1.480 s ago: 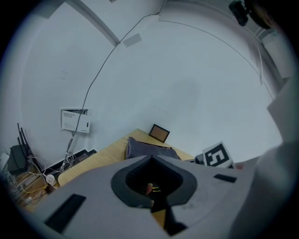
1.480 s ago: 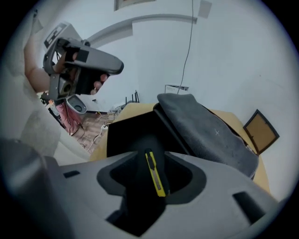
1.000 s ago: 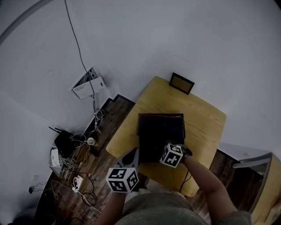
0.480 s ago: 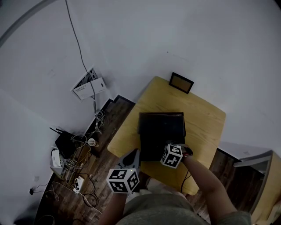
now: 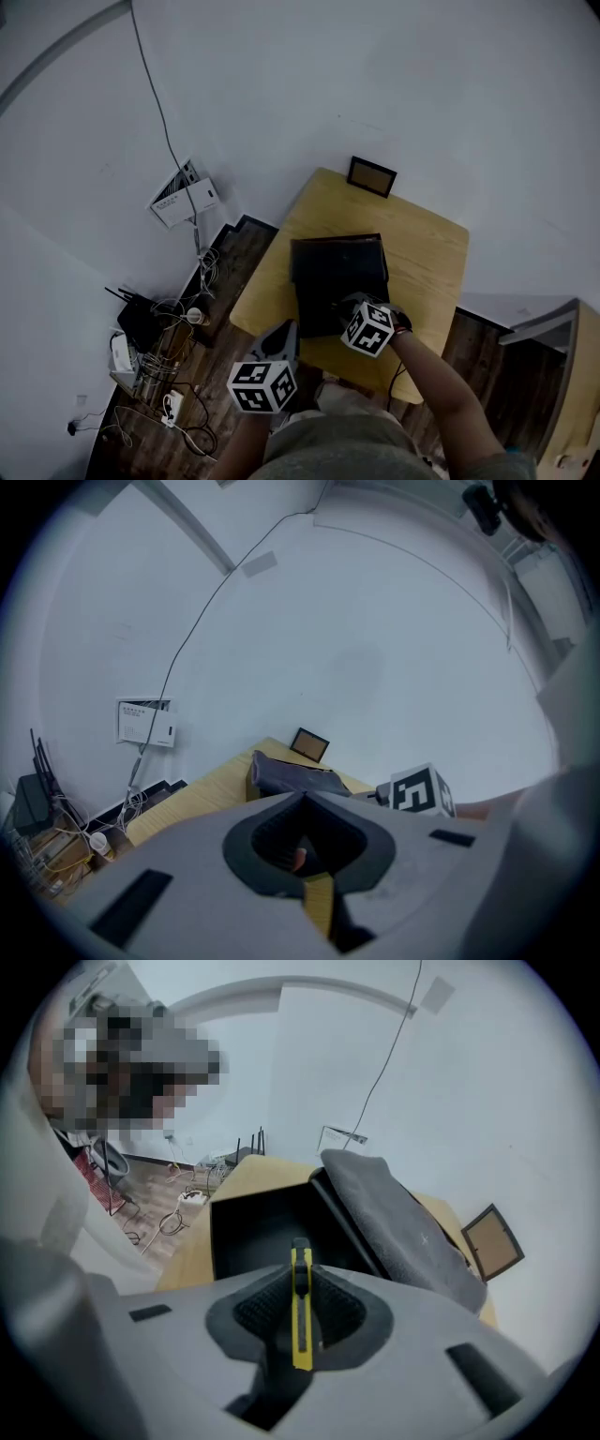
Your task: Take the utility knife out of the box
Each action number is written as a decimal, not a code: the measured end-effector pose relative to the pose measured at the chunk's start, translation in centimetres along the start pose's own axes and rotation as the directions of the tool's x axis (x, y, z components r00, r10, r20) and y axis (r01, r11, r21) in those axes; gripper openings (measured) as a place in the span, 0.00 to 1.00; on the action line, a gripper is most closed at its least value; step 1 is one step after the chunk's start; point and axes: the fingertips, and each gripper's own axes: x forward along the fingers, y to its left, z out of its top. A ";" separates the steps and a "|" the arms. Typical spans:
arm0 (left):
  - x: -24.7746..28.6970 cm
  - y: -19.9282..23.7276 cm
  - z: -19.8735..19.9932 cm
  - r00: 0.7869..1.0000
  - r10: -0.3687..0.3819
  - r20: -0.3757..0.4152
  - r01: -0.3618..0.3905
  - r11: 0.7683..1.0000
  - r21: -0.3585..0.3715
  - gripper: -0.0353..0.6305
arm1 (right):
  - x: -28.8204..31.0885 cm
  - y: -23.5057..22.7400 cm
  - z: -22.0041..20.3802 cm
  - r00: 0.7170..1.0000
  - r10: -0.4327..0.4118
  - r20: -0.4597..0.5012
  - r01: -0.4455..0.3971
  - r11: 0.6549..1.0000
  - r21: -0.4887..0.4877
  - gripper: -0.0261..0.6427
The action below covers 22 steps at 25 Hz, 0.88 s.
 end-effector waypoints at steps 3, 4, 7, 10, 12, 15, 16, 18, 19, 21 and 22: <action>-1.0 -0.3 -0.3 1.000 -0.020 -0.001 0.020 1.000 0.010 0.06 | -1.4 0.5 0.8 0.998 -0.046 0.033 0.045 0.998 0.039 0.12; -1.4 -0.4 -0.5 1.000 -0.027 -0.002 0.027 1.000 0.014 0.06 | -1.9 0.7 1.0 0.997 -0.062 0.044 0.060 0.997 0.055 0.12; -2.5 -0.9 -0.9 0.999 -0.049 -0.005 0.049 0.998 0.026 0.06 | -3.3 1.4 1.6 0.990 -0.119 0.075 0.110 0.988 0.111 0.12; -3.9 -1.4 -1.3 0.998 -0.069 -0.004 0.069 0.997 0.036 0.06 | -4.9 2.3 2.0 0.978 -0.181 0.100 0.164 0.974 0.157 0.12; -4.9 -1.9 -1.6 0.997 -0.081 -0.002 0.081 0.996 0.044 0.06 | -6.2 2.9 2.2 0.967 -0.225 0.121 0.200 0.961 0.190 0.12; -6.5 -2.7 -2.2 0.995 -0.098 0.002 0.098 0.994 0.057 0.06 | -8.4 4.3 2.6 0.944 -0.292 0.153 0.254 0.940 0.227 0.12; -7.1 -2.9 -2.4 0.995 -0.104 0.003 0.103 0.993 0.061 0.06 | -9.0 4.7 2.8 0.936 -0.312 0.163 0.270 0.933 0.237 0.12; -8.3 -3.3 -2.7 0.993 -0.116 0.005 0.115 0.991 0.067 0.06 | -10.3 5.7 3.2 0.920 -0.349 0.179 0.298 0.918 0.262 0.12; -8.9 -3.5 -2.8 0.992 -0.122 0.007 0.121 0.990 0.070 0.06 | -11.0 6.2 3.4 0.912 -0.364 0.187 0.307 0.911 0.276 0.12; -10.0 -4.0 -3.1 0.991 -0.133 0.012 0.131 0.988 0.078 0.06 | -12.2 7.3 3.7 0.899 -0.388 0.204 0.319 0.898 0.305 0.11; -10.6 -4.1 -3.3 0.991 -0.137 0.013 0.135 0.987 0.082 0.06 | -12.7 7.9 3.8 0.892 -0.399 0.211 0.323 0.891 0.319 0.12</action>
